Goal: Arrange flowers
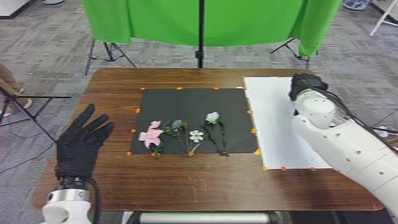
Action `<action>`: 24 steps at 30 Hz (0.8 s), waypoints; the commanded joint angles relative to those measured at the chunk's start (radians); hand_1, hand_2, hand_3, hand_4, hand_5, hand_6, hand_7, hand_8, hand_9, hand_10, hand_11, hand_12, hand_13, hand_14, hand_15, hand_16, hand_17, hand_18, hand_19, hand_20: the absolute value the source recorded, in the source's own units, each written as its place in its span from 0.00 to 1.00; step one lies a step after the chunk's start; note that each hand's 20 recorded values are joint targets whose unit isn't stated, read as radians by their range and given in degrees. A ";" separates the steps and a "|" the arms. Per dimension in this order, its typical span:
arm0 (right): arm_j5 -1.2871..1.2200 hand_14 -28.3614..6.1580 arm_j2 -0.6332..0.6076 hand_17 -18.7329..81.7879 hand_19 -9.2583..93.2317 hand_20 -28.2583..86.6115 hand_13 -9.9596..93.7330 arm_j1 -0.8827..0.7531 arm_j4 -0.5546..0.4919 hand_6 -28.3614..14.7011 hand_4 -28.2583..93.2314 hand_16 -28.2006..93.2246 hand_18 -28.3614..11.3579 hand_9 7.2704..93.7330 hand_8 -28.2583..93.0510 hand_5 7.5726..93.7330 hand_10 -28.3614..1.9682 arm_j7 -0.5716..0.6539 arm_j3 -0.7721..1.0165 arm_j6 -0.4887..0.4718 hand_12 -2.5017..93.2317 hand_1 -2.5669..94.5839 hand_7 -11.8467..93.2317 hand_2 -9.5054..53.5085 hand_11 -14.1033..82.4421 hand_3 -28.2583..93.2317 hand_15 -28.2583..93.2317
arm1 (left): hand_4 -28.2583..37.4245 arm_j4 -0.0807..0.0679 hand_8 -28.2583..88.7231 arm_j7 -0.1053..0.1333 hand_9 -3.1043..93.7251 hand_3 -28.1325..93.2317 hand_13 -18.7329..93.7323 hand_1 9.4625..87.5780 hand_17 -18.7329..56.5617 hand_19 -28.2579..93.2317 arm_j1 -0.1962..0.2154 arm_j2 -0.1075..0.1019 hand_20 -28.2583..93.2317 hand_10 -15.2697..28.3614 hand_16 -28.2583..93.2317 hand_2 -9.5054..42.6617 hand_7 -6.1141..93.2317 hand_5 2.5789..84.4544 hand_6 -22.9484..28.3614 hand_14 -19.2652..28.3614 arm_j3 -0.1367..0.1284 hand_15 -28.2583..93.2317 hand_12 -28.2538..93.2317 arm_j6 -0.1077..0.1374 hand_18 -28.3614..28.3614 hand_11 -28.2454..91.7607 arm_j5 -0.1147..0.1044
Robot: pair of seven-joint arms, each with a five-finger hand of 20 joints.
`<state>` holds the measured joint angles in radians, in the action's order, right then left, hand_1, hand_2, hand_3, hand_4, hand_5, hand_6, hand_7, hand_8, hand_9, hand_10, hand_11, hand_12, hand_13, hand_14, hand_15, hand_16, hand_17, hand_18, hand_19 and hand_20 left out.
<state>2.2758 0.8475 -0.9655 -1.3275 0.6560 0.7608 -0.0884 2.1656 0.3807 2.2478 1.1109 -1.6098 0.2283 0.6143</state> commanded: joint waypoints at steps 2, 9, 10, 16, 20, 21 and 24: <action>-0.023 0.81 -0.076 0.58 1.00 0.68 0.89 -0.131 -0.269 0.72 0.00 0.42 0.25 1.00 0.25 0.93 0.81 -0.018 0.028 0.141 0.34 0.65 0.28 0.00 0.30 0.78 0.75 | 0.08 0.009 0.17 0.009 0.37 0.84 0.38 0.20 0.13 0.64 0.043 0.005 0.46 0.80 0.17 0.35 0.19 0.38 0.61 0.94 -0.006 0.71 0.34 0.009 0.90 0.47 -0.008; -0.047 0.79 0.030 0.58 1.00 0.69 0.89 -0.240 -0.432 0.71 0.00 0.42 0.23 1.00 0.26 0.93 0.82 -0.020 0.040 0.139 0.35 0.63 0.28 0.00 0.29 0.81 0.76 | 0.08 0.009 0.16 0.007 0.37 0.84 0.38 0.20 0.13 0.64 0.047 0.011 0.46 0.81 0.17 0.35 0.19 0.38 0.61 0.94 -0.007 0.71 0.34 0.008 0.91 0.47 -0.008; -0.046 0.79 0.051 0.58 1.00 0.69 0.88 -0.256 -0.445 0.71 0.00 0.42 0.23 1.00 0.26 0.92 0.82 -0.009 0.046 0.123 0.35 0.63 0.28 0.00 0.29 0.82 0.77 | 0.08 0.007 0.16 0.002 0.37 0.85 0.38 0.20 0.13 0.64 0.039 0.014 0.46 0.81 0.17 0.35 0.19 0.38 0.61 0.94 -0.006 0.71 0.34 0.004 0.91 0.47 -0.003; -0.036 0.77 0.106 0.57 1.00 0.70 0.87 -0.322 -0.479 0.70 0.00 0.42 0.23 1.00 0.26 0.91 0.80 0.002 0.034 0.102 0.36 0.62 0.29 0.00 0.28 0.82 0.78 | 0.08 0.005 0.16 -0.007 0.37 0.84 0.38 0.20 0.13 0.64 0.033 0.013 0.46 0.81 0.17 0.35 0.19 0.38 0.61 0.94 -0.011 0.71 0.34 -0.002 0.90 0.47 0.002; -0.032 0.75 0.105 0.57 1.00 0.70 0.86 -0.333 -0.486 0.69 0.00 0.41 0.22 1.00 0.26 0.91 0.79 0.050 0.006 0.123 0.36 0.62 0.29 0.00 0.28 0.82 0.79 | 0.08 0.002 0.16 -0.010 0.37 0.84 0.38 0.20 0.13 0.64 0.027 0.015 0.46 0.81 0.17 0.35 0.19 0.38 0.61 0.94 -0.012 0.71 0.34 -0.008 0.90 0.47 0.004; -0.028 0.74 0.106 0.57 1.00 0.71 0.86 -0.347 -0.492 0.69 0.00 0.41 0.22 1.00 0.26 0.91 0.78 0.052 0.014 0.125 0.36 0.62 0.29 0.00 0.28 0.82 0.79 | 0.08 0.002 0.16 -0.008 0.37 0.84 0.38 0.20 0.13 0.64 0.028 0.013 0.46 0.81 0.17 0.35 0.19 0.38 0.61 0.94 -0.012 0.71 0.34 -0.006 0.90 0.47 0.003; -0.007 0.72 0.097 0.57 1.00 0.72 0.86 -0.368 -0.512 0.70 0.00 0.40 0.20 1.00 0.25 0.91 0.75 0.048 0.018 0.112 0.36 0.61 0.28 0.00 0.30 0.82 0.81 | 0.08 0.003 0.16 -0.017 0.38 0.84 0.38 0.20 0.13 0.64 0.034 0.020 0.46 0.81 0.17 0.35 0.19 0.38 0.61 0.94 -0.023 0.71 0.34 -0.012 0.90 0.47 0.008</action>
<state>2.2465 0.9566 -1.2743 -1.8035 0.6833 0.7670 0.0315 2.1742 0.3821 2.2706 1.1159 -1.6205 0.2292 0.6143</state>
